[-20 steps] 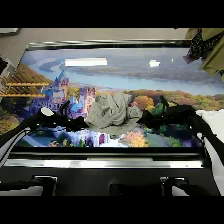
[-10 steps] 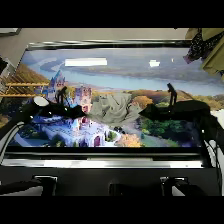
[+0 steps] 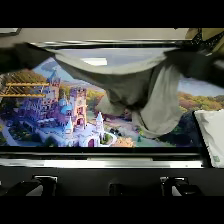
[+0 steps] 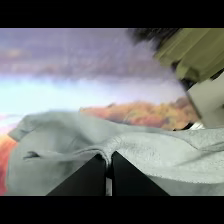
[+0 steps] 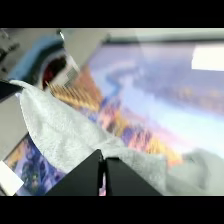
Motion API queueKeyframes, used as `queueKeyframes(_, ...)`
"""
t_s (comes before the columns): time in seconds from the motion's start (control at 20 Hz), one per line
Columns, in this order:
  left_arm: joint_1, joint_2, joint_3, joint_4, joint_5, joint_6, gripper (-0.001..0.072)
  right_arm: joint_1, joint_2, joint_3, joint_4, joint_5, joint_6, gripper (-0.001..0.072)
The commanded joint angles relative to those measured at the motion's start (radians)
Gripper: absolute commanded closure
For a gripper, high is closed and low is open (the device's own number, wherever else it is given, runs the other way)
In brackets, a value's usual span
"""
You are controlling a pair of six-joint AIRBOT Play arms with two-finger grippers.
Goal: Fold the clothes and pants, and hang the long-sleeved shirts on hangers.
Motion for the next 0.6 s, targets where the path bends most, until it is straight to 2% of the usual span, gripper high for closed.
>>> queueKeyframes(0.0,0.004,0.127,0.097,0.003,-0.023,-0.075,0.0692,0.0,0.044,0.229,-0.015,-0.035,0.066,0.0681)
queueKeyframes(0.1,0.004,0.179,0.097,0.003,-0.023,-0.099,0.0692,0.0,0.043,0.317,-0.048,-0.033,0.116,0.0681)
queueKeyframes(0.3,0.004,0.203,0.096,0.004,-0.023,-0.135,0.0692,0.0,0.016,0.343,-0.201,0.03,0.235,0.0681)
queueKeyframes(0.45,0.004,0.166,0.093,0.101,-0.023,-0.168,0.0692,0.0,-0.122,0.343,-0.241,0.028,0.344,0.0681)
queueKeyframes(0.55,0.004,0.11,0.091,0.212,-0.023,-0.2,0.0692,0.0,-0.264,0.343,-0.199,0.02,0.352,0.0681)
